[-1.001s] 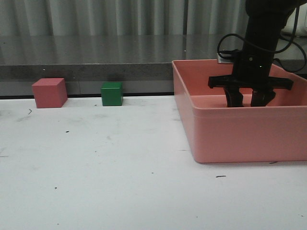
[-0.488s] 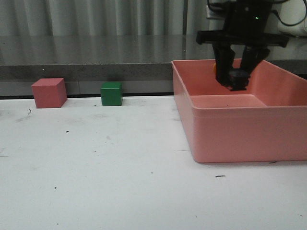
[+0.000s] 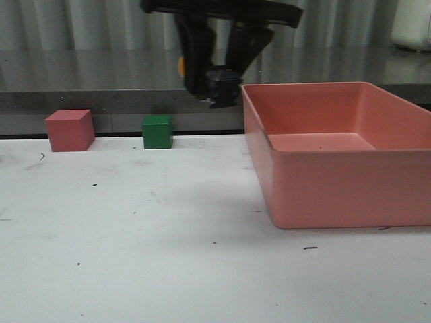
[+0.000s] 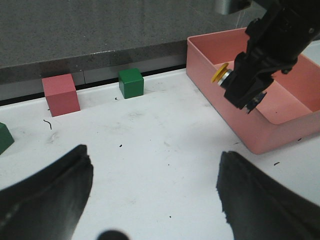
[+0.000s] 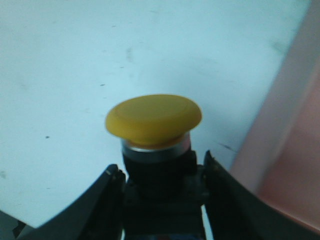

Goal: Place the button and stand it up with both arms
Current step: 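Carry the button out of the bin and lower it onto the table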

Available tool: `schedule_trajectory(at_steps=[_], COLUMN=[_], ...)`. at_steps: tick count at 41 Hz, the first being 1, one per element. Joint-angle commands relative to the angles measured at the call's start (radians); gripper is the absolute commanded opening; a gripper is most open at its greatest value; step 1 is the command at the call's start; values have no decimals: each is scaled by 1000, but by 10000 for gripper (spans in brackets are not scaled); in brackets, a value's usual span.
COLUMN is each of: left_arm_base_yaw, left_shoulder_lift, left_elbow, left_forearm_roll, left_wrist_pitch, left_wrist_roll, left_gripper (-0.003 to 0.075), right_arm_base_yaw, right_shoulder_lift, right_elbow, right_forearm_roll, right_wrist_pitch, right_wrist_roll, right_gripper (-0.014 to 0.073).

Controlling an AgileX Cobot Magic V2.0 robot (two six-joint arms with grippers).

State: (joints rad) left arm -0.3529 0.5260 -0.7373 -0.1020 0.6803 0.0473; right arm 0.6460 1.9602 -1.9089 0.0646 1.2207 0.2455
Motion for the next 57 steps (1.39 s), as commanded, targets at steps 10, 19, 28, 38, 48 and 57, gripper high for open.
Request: schedule_trajectory(at_steps=[10,19,28,38,48,57], left_arm_base_yaw=[-8,-8,-8,-8,-8,-8], left_shoulder_lift=[10,10,10,10,10,10], left_elbow=[-36,-36,-36,-36,-36,-36], left_forearm_roll=[-14,-14,-14,-14,-14,-14], left_wrist_pitch=[-78,-78,-78,-78,-78,-78], left_wrist_roll=[-4,-4,-4,-4,-4,-4], left_gripper=[511,511,511,511,511,511], right_arm_base_yaw=[137,144,144,144,144,144], right_shoulder_lift=[32,125,194,234,258,274], right_elbow=[-45,-61,-61,-61,-61,-61], right_forearm_roll=[8,8,24,54,53,58], right_wrist_pitch=[-224,-263,-292,-318,-313,-308], right_wrist_roll=[162,290,380,460,537,539], right_gripper=[282,282,282,282,282,368])
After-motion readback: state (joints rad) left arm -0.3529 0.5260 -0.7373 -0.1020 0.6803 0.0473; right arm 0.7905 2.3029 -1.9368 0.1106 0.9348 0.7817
